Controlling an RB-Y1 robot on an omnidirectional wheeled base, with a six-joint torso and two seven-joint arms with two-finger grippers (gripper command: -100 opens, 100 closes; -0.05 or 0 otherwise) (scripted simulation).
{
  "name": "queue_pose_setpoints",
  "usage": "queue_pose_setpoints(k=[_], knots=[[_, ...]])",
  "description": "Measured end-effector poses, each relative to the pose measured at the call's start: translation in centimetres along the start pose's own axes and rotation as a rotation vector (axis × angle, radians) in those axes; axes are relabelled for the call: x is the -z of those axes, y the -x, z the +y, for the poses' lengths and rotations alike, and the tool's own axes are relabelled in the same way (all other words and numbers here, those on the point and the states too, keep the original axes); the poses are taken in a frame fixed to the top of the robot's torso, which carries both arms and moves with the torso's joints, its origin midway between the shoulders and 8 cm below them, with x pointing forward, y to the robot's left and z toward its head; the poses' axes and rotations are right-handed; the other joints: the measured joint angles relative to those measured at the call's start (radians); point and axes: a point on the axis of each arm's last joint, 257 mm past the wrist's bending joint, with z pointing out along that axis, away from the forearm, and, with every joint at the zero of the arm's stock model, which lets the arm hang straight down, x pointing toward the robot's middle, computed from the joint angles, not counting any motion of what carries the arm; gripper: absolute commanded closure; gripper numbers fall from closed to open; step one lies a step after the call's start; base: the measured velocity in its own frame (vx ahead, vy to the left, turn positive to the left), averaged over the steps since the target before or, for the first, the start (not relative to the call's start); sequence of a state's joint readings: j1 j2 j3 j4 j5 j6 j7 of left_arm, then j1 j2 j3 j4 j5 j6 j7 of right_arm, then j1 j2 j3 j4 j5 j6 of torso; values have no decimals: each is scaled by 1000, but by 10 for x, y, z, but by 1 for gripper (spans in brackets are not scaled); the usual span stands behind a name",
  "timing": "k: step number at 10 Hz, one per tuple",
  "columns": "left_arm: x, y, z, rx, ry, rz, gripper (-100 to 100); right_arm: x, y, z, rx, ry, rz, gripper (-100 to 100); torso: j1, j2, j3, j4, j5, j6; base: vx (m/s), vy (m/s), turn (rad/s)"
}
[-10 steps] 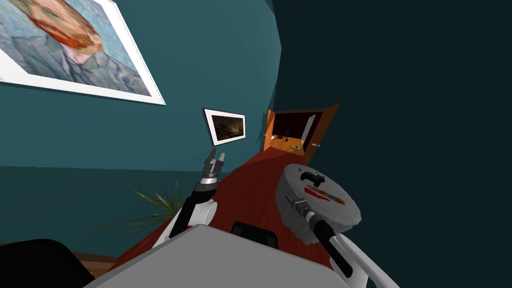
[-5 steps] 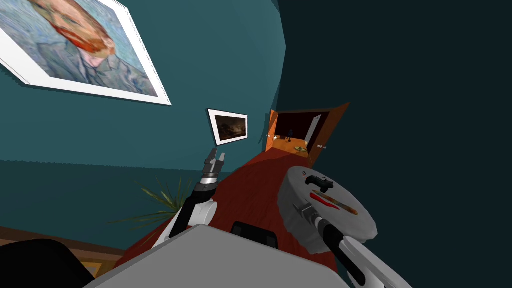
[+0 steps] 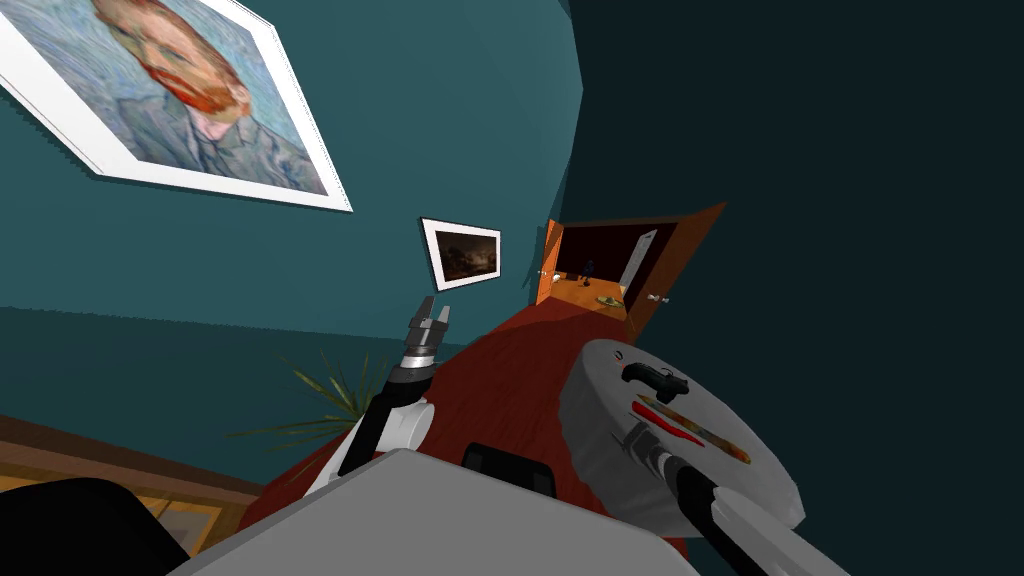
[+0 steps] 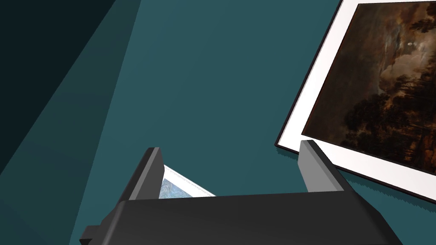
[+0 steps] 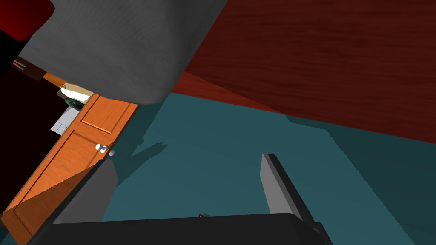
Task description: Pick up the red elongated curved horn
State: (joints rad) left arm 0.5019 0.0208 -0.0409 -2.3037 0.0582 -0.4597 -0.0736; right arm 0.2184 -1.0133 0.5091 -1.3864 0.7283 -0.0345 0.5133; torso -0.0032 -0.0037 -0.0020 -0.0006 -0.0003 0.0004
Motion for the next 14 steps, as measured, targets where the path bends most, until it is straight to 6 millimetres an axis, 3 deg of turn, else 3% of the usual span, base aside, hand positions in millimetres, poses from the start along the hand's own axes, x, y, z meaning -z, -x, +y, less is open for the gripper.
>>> queue_pose_setpoints(k=[2,4,10,12,14], knots=[[0,0,0,0,0,0,0,6,-20,-10,72,-3,49,-100,1,1,0,0,0,0,68,-39,83],[0,0,0,0,0,0,0,17,-56,-25,170,-5,124,-100,-2,-1,-1,0,-1,0,83,-64,70],[0,0,0,0,0,0,0,39,-109,-52,330,12,248,-100,-1,1,0,0,0,1,56,-59,51],[0,0,0,0,0,0,0,42,-118,-54,363,22,272,-100,-1,2,1,0,0,0,57,-76,65],[0,0,0,0,0,0,0,54,-142,-53,412,51,321,-100,-5,-1,-1,0,-1,1,89,-117,51]])
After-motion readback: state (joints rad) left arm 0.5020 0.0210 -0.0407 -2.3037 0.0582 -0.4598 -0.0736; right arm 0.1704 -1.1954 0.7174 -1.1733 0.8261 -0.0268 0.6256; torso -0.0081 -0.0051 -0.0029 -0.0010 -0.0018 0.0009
